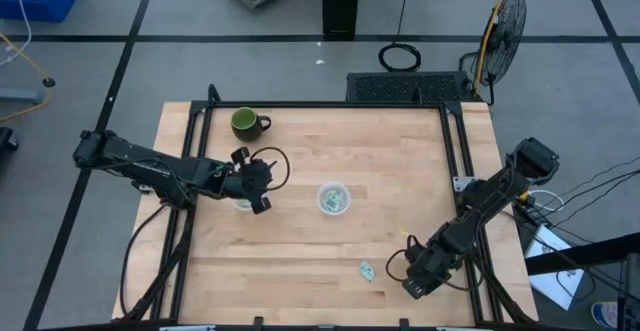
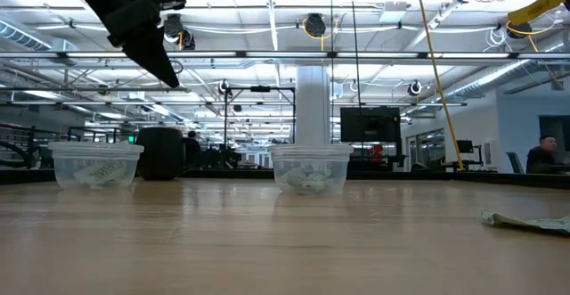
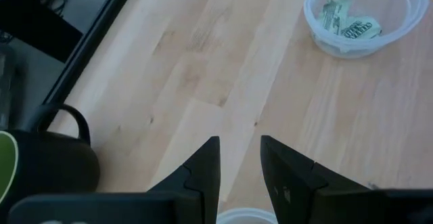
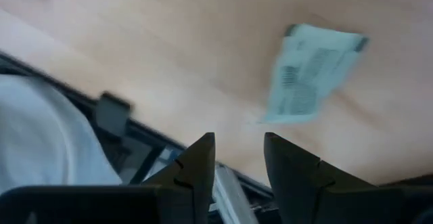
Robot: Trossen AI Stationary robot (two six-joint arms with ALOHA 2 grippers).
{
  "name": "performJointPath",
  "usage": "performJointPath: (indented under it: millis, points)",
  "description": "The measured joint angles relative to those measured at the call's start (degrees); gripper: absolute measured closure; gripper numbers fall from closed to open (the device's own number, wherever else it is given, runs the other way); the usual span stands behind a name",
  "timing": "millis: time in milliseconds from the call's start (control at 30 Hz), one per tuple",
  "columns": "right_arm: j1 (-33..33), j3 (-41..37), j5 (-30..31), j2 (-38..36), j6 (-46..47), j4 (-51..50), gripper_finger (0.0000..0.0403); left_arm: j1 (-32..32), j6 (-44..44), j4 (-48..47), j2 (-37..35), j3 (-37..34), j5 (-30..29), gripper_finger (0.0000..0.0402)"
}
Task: Pick and place Stevia / Truvia into bins
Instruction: Put the white stevia packet into the right transparent container
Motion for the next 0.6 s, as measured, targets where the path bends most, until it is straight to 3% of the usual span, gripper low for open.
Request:
performJointPath:
  millis: [233,600]
  points:
    - [0.2,-0.1,0.1,0.0,-2.1,-7.2,0.028,0.0,-0.3,0.0,0.0,0.0,0.0,0.0289]
    - [1.8,-9.3,-0.3,-0.1,3.0,8.0,0.028,0.0,-0.5,0.0,0.0,0.0,0.0,0.0289]
